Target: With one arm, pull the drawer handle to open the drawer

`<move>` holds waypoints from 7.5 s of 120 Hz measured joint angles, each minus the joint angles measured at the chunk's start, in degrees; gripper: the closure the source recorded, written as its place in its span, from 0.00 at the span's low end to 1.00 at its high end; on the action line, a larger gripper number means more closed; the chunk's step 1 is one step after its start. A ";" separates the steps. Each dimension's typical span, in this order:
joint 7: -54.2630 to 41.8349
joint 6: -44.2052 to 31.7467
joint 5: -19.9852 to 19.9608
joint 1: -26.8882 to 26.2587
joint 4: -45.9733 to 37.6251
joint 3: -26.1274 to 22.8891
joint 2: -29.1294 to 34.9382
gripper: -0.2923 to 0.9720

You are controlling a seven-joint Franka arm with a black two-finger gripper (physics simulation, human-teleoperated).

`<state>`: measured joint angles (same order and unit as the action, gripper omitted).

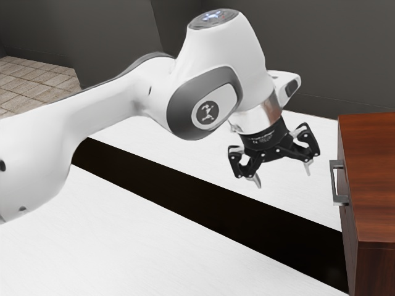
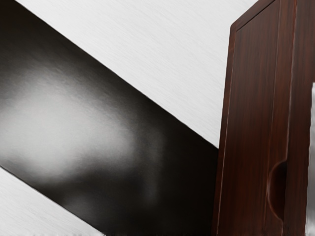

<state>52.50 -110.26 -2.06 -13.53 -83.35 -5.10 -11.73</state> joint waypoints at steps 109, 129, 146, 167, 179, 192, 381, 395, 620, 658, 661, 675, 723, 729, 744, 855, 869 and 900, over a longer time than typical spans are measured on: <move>-1.67 -9.74 -3.89 -1.22 -5.06 -0.96 0.13 0.25; -2.61 -10.53 -3.86 -0.90 -5.08 -0.97 -0.23 0.25; -3.63 -11.31 -3.84 -0.44 -4.52 -0.97 -1.41 0.25; -5.02 -12.08 -3.83 -0.09 -3.33 -0.96 -2.75 0.25; -5.64 -12.31 -3.83 -0.09 -3.10 -0.97 -3.01 0.25; -6.23 -12.47 -3.79 -0.09 -3.14 -0.97 -3.01 0.30; -8.27 -15.51 -1.82 2.33 -12.56 -0.88 3.75 0.61; -8.26 -15.55 -1.69 2.68 -13.54 -0.86 4.38 0.61; -8.47 -17.55 0.89 4.28 -23.67 -0.22 12.97 0.57; -8.37 -17.66 1.35 5.97 -25.79 -0.18 14.64 0.56; -8.36 -17.68 1.41 6.30 -25.93 -0.18 14.81 0.56; -8.32 -17.87 1.57 7.65 -26.95 -0.21 15.75 0.56; -8.25 -18.17 1.69 8.15 -28.53 -0.20 16.92 0.56; -8.24 -18.24 1.71 8.20 -28.74 -0.19 17.10 0.56; -8.23 -18.35 1.72 8.26 -29.38 -0.19 17.72 0.56; -3.98 -10.13 5.05 8.28 -15.45 0.71 22.15 0.47; 5.01 6.66 4.69 8.22 -5.56 6.01 22.87 0.37; 18.00 21.27 7.37 11.49 -9.56 9.54 22.44 0.27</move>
<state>70.50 -88.99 5.31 -2.03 -92.91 4.44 10.71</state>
